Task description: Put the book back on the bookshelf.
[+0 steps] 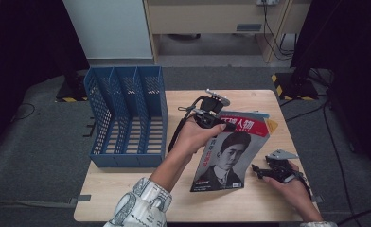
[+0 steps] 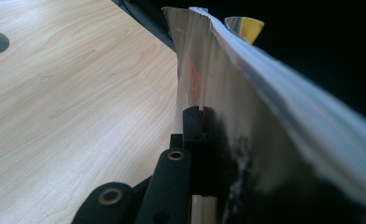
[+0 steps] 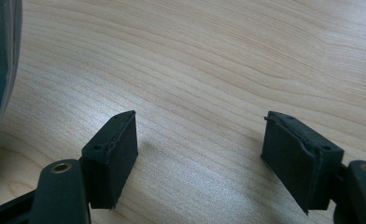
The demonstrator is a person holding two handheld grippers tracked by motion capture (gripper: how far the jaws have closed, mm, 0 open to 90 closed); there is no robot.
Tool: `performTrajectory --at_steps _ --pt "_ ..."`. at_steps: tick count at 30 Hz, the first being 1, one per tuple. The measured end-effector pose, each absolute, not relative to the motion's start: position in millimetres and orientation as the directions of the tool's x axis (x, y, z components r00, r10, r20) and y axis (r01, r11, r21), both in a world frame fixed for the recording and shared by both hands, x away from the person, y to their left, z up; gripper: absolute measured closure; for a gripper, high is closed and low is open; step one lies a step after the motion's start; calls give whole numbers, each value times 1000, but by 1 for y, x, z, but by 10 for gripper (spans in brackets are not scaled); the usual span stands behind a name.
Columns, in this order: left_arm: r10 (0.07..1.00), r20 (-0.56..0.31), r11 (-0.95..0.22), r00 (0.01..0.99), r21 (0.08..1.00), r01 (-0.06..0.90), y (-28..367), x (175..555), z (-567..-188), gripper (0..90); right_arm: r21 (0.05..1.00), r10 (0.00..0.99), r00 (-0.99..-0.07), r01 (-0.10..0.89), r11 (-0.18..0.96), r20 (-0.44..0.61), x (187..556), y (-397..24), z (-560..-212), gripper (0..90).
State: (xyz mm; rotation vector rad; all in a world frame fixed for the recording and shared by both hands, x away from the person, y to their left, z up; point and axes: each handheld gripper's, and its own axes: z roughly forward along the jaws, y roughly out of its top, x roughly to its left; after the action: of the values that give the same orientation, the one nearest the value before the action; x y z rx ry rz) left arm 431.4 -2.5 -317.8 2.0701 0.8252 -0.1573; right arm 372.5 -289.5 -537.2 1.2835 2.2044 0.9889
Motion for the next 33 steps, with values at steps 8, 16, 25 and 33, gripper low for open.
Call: performTrajectory --at_steps 8,16,25,33 --pt "492 -414 -367 766 699 614 0 431 -312 863 745 867 -499 581 329 6 373 -289 -537 269" --pt "505 -406 -349 761 710 611 6 431 -306 863 745 866 -499 580 329 7 372 -289 -537 269" --pt "520 -423 -305 742 719 624 14 433 -300 862 743 865 -502 582 330 10 373 -288 -537 262" --pt "519 -434 -286 736 724 628 19 434 -295 862 742 860 -511 578 340 5 374 -287 -537 255"
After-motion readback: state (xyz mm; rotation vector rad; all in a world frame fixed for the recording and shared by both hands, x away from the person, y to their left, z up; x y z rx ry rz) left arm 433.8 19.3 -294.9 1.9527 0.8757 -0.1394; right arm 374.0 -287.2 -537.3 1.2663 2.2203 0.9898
